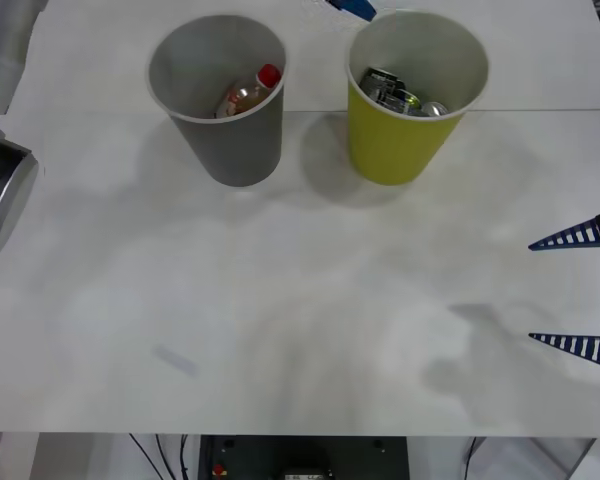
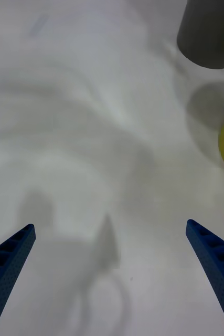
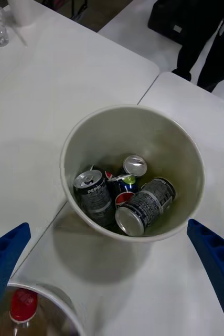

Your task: Put the can into the green bin and the plastic bottle into the gray bin

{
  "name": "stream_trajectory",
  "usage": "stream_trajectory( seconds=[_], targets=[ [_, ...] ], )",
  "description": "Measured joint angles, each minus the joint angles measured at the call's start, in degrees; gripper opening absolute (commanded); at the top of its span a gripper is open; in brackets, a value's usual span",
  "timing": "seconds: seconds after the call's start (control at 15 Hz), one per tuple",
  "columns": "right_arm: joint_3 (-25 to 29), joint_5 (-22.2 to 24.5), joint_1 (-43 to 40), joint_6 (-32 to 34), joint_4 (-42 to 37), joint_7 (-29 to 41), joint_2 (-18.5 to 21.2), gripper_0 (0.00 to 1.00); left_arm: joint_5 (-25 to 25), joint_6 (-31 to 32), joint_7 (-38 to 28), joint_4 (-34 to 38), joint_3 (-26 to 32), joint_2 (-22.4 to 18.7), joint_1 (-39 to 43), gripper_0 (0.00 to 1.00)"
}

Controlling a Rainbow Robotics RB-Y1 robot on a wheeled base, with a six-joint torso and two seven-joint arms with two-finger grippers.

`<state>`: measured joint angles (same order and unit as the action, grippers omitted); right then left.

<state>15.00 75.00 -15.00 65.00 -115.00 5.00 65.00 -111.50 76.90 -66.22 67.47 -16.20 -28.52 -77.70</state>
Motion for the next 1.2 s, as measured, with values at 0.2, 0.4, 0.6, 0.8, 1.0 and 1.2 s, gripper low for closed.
stream_trajectory(
  seconds=[0.2,0.4,0.6,0.8,1.0,1.2],
  targets=[
    [0.0,0.0,0.0,0.0,0.0,0.0,0.0,1.0,3.7,-0.2,-1.9,12.7,-2.1,-7.3,6.7,1.0],
    [0.0,0.0,0.0,0.0,0.0,0.0,0.0,1.0,5.7,-2.0,-3.3,26.5,-1.8,-14.2,14.7,1.0],
    [0.0,0.0,0.0,0.0,0.0,0.0,0.0,1.0,8.6,-4.2,-2.9,36.8,0.8,-20.8,23.4,1.0],
    [0.0,0.0,0.0,0.0,0.0,0.0,0.0,1.0,13.4,-7.2,1.4,44.1,6.9,-25.0,35.0,1.0],
    [0.0,0.0,0.0,0.0,0.0,0.0,0.0,1.0,15.8,-8.8,7.3,50.9,13.9,-26.8,47.5,1.0],
    [0.0,0.0,0.0,0.0,0.0,0.0,0.0,1.0,18.8,-8.8,18.7,54.0,20.4,-26.9,58.7,1.0]
  ],
)
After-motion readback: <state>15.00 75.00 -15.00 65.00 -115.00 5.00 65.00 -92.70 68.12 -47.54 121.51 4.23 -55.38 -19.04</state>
